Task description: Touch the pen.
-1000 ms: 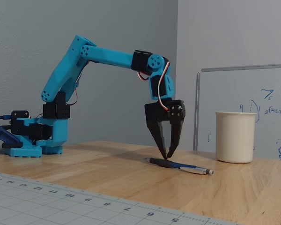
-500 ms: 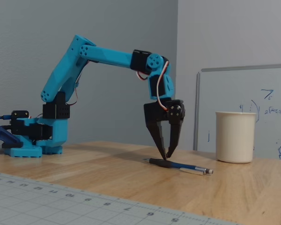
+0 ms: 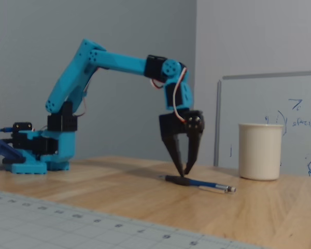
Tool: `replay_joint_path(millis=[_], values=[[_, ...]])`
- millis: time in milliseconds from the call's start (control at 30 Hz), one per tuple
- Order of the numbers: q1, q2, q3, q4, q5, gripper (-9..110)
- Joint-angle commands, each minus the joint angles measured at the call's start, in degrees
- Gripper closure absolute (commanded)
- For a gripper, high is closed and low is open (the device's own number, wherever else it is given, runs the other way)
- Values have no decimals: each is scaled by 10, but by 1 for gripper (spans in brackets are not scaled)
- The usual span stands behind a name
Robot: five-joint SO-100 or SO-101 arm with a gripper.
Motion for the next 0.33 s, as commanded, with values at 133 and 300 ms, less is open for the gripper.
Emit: replay_joint_path(millis=[133,300], values=[[10,16,-39,-3,0,101],[6,16,-39,0,0,101]])
